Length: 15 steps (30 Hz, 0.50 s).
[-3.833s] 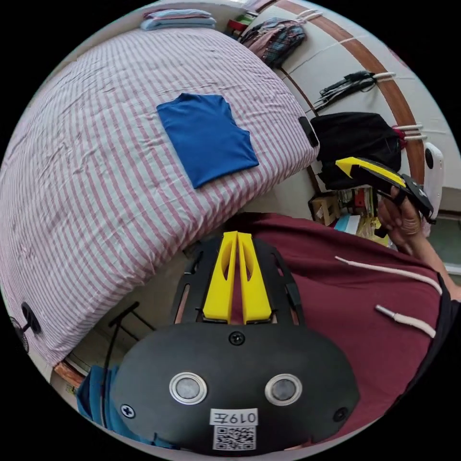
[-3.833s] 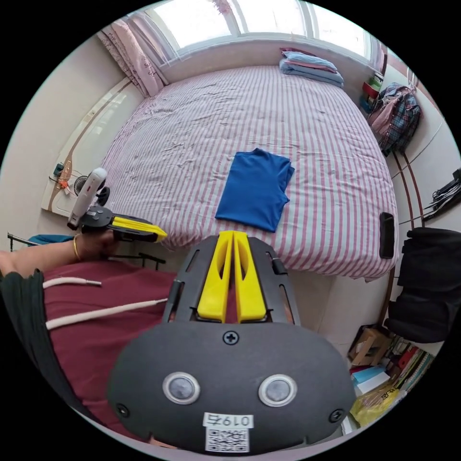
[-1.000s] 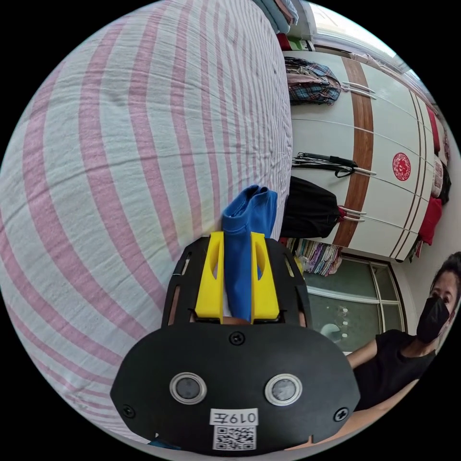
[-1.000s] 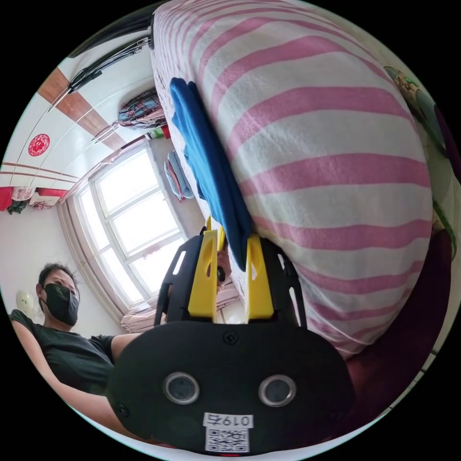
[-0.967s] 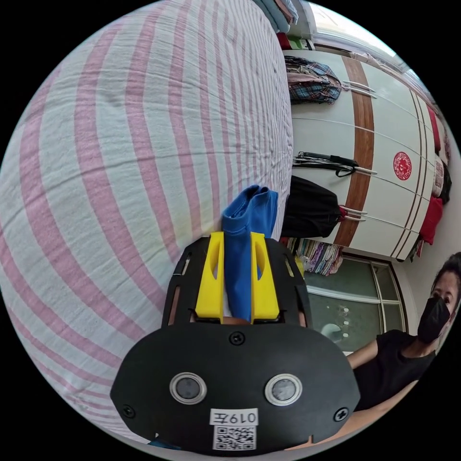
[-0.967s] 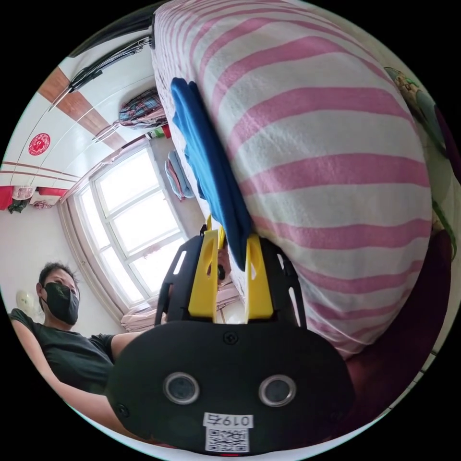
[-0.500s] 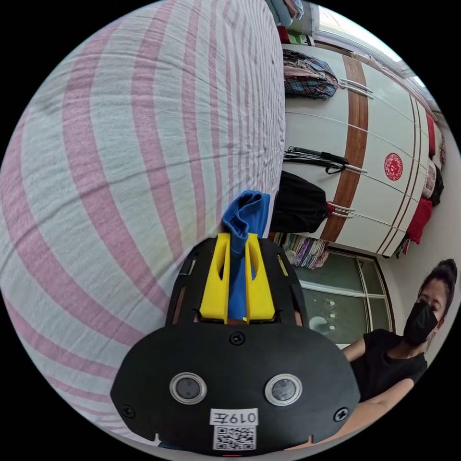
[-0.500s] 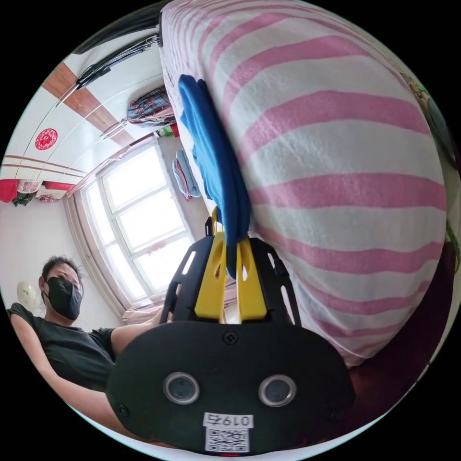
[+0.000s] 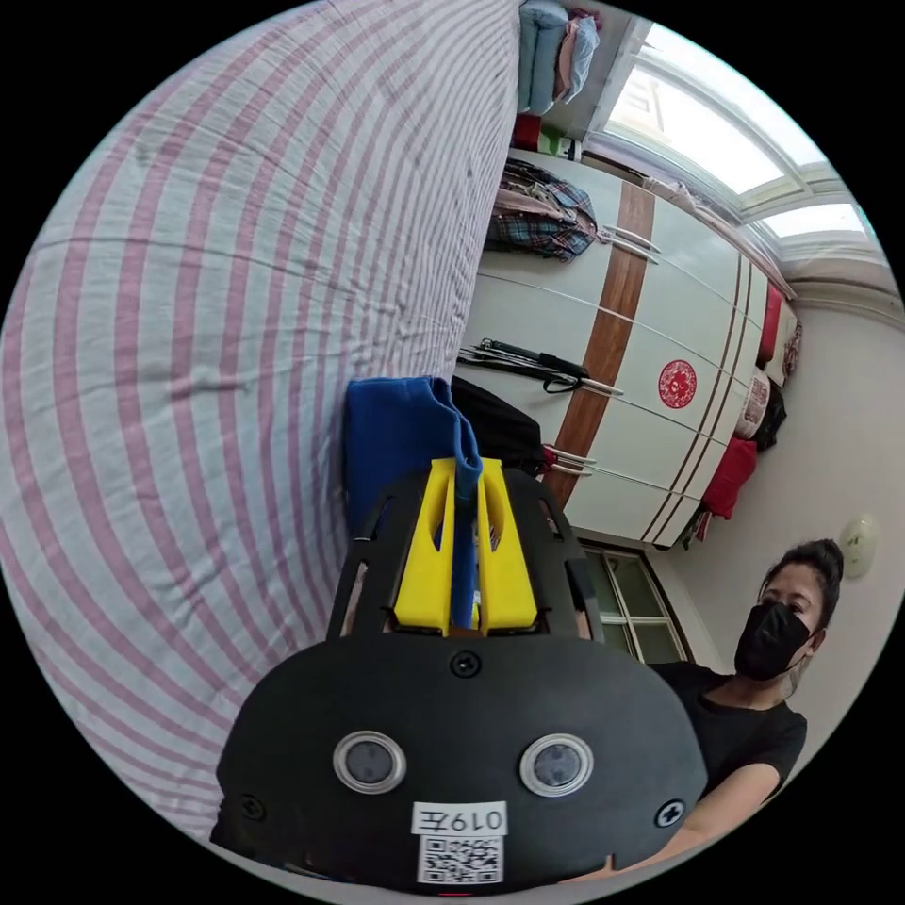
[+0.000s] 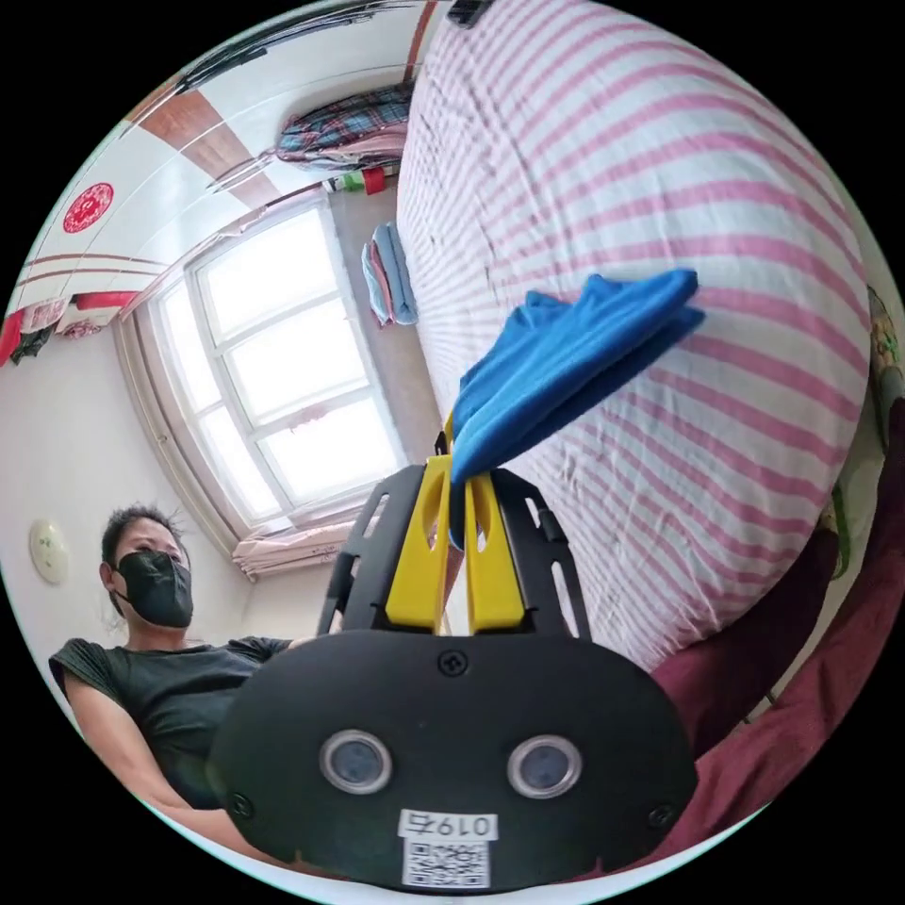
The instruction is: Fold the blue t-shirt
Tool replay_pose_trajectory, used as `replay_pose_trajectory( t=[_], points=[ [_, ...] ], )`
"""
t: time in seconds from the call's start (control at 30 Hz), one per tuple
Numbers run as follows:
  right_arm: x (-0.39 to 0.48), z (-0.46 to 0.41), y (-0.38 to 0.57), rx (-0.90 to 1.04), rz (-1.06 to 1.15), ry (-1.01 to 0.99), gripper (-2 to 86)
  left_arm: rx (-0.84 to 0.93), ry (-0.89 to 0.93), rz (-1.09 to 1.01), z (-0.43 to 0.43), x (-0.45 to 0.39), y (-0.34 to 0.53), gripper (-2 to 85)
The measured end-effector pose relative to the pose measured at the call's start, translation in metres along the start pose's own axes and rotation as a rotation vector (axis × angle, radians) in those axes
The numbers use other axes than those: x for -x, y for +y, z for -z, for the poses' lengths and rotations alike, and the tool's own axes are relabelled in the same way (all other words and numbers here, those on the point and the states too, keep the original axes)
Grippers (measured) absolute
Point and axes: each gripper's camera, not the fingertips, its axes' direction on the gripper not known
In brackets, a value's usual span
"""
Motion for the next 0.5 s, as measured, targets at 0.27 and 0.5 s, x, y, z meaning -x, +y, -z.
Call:
replay_pose_trajectory(
  t=[0.27,0.5],
  points=[
    [0.113,0.013,-0.162,0.220,0.175,0.007,-0.2,-0.241,0.213,0.061,-0.014,-0.054,0.061,2.0],
    [0.154,-0.004,-0.368,0.415,0.243,-0.054,-0.2,-0.451,0.290,0.036,-0.079,-0.063,0.059,1.9]
  ],
)
